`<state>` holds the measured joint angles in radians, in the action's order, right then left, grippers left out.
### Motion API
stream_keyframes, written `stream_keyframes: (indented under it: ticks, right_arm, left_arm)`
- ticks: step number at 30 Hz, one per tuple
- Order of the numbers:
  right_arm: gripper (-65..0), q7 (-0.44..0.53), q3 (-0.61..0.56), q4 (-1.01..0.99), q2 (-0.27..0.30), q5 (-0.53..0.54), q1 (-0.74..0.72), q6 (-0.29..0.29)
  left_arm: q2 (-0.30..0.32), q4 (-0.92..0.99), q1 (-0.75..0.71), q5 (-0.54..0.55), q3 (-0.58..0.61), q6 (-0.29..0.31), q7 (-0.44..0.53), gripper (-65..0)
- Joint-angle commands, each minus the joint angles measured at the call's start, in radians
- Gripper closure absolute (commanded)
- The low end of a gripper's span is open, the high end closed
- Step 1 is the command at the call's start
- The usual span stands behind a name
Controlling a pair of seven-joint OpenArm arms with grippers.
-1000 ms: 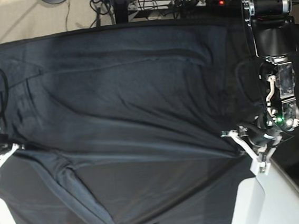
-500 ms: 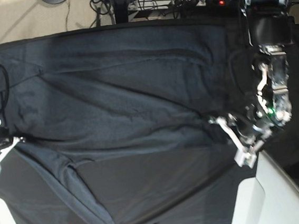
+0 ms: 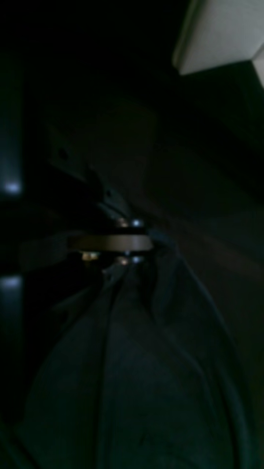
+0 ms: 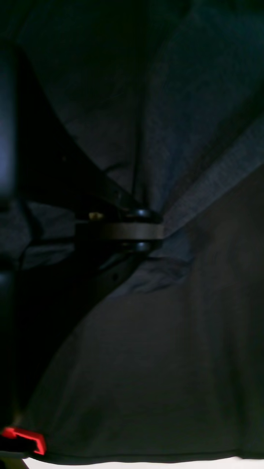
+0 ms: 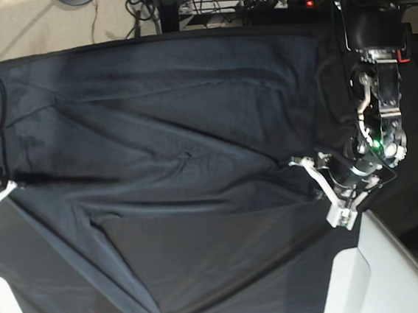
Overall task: Fold the T-shirt properly
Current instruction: 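Lift the shirt side with the left gripper and fold it toward the collar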
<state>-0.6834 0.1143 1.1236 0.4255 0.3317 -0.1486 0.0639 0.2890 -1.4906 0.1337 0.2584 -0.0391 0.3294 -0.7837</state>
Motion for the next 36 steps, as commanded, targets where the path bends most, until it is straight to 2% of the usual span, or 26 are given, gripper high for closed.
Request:
stream_keyframes:
  ticks: [1, 9, 13, 18, 22, 25, 30, 36]
  right_arm:
    - [-0.6, 0.014, 0.008, 0.017, 0.020, -0.003, -0.012, -0.002]
    - [-0.6, 0.014, 0.017, 0.057, 0.020, -0.003, 0.042, -0.002]
    - [-0.6, 0.011, 0.094, 0.098, 0.020, -0.003, 0.076, -0.002]
    - [-0.6, 0.009, 0.111, 0.126, 0.020, -0.003, 0.122, -0.002]
    - [-0.6, 0.012, 0.112, 0.132, 0.020, -0.003, 0.139, -0.002]
    - [-0.6, 0.012, 0.117, 0.132, 0.020, -0.003, 0.140, -0.002]
    - [-0.6, 0.006, 0.219, 0.146, 0.014, -0.003, 0.162, 0.000]
    - [-0.6, 0.004, 0.229, 0.166, 0.013, -0.001, 0.198, 0.001]
  left_arm:
    - [0.013, -0.040, 0.004, 0.005, -0.005, 0.000, 0.010, 0.0]
    - [0.017, -0.141, -0.116, 0.005, -0.006, 0.000, -0.007, 0.0]
    - [0.017, -0.184, -0.148, 0.005, -0.006, 0.000, -0.007, 0.0]
    - [0.017, -0.232, -0.196, 0.005, -0.097, 0.001, -0.010, 0.0]
    - [0.019, -0.238, -0.231, 0.002, -0.124, 0.078, -0.012, 0.0]
    - [0.014, -0.235, -0.260, -0.001, -0.117, 0.080, -0.007, 0.0]
    - [0.009, -0.238, -0.282, 0.003, -0.112, 0.080, -0.006, 0.0]
    - [0.017, -0.239, -0.282, 0.003, -0.121, 0.080, -0.007, 0.0]
